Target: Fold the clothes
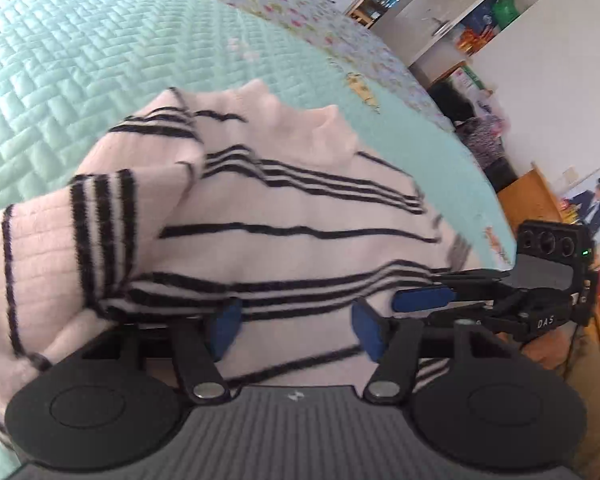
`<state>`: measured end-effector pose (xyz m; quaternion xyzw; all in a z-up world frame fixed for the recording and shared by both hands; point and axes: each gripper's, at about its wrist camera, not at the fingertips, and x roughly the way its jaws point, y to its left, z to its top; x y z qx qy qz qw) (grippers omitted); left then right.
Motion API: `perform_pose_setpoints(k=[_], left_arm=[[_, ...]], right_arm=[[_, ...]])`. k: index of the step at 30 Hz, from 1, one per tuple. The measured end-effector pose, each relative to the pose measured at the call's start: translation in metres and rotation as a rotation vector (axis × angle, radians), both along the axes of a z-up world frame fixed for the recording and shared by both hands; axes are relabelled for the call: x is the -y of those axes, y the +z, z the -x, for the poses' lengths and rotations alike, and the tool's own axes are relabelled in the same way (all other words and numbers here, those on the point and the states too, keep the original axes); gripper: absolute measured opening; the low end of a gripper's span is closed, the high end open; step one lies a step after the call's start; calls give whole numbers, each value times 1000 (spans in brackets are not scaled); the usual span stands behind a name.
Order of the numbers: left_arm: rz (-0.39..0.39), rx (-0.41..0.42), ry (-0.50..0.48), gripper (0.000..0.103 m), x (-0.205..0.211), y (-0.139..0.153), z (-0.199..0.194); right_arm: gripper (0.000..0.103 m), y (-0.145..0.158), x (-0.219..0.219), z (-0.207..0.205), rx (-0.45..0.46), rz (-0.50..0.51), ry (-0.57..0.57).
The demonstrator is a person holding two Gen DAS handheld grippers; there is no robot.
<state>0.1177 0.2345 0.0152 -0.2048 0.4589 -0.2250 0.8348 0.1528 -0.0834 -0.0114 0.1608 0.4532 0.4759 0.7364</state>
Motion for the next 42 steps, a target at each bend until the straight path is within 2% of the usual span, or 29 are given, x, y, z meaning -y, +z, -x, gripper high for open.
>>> perform_pose_setpoints(k=[1,2,3,6,8,10,11,12,14,15,16,18,20,21,24,26,27,28,29,30,31,33,35,36,37,39,40,41,42], left_arm=[[-8,4,29,38,-5,-3,-8],[-22,10,59,14,-10,-6,-15],[-54,18,92,3,-16,-6,-23],[-77,31,161,3,-29,-5,-41],[-100,49,186,3,-29,3,-44],[-79,57,169,8,-28,8,-43],[-55,57,148,21,-27,10,-42],[-39,61,131,40,-26,11,-41],[-72,86,124,48,-17,8,-45],[-107,81,142,41,-13,5,-50],[-115,84,169,37,-12,2,-56],[-134,95,215,37,-12,3,-64],[-134,85,246,37,-12,9,-65],[-121,79,259,38,-13,13,-63],[-32,126,184,47,-4,27,-48],[13,132,77,51,16,24,-46],[-20,122,55,51,27,17,-50],[-69,108,66,50,34,8,-57],[-103,96,84,44,39,0,-64],[-85,93,124,44,35,-1,-70],[-67,89,164,42,31,-3,-76],[-31,82,245,21,22,-5,-87],[16,81,285,22,16,-2,-90],[50,97,273,30,14,3,-87],[81,118,258,37,14,7,-83],[65,162,235,53,20,7,-80],[7,134,249,54,25,1,-84],[-36,113,265,48,29,-4,-88],[-26,114,285,49,28,-5,-88]], right_arm=[[23,-7,5,-12,-20,10,-45],[5,-14,11,-24,-43,17,-95],[0,-19,19,-37,-63,16,-163],[0,-11,32,-53,-21,1,-296],[11,-1,30,-47,-3,-19,-272],[30,6,19,-37,5,-42,-160],[32,5,12,-34,-2,-36,-112],[32,4,5,-32,-9,-28,-65],[32,-3,-2,-39,-8,25,-72],[13,-8,-1,-49,-20,34,-130],[0,-14,0,-60,-34,41,-193],[0,-15,4,-74,-20,25,-326],[0,-8,-1,-74,39,77,-353],[4,-5,-2,-69,38,56,-330],[36,2,-5,-56,28,-18,-250],[38,-2,-12,-58,9,-19,-208],[38,-5,-14,-62,7,-5,-209],[25,-9,-16,-66,4,9,-210],[12,-13,-19,-70,1,23,-212],[0,-17,-17,-78,-8,40,-264],[0,-20,-11,-85,-23,12,-306],[0,-20,-2,-91,-28,-1,-391],[0,-15,3,-87,-18,-9,-426],[4,-12,6,-84,-17,-21,-434],[16,-9,8,-79,-1,-43,-432],[33,-9,14,-75,13,-44,-450],[26,-13,16,-78,9,-18,-475],[11,-16,18,-81,5,7,-499],[0,-20,21,-83,1,33,-523]])
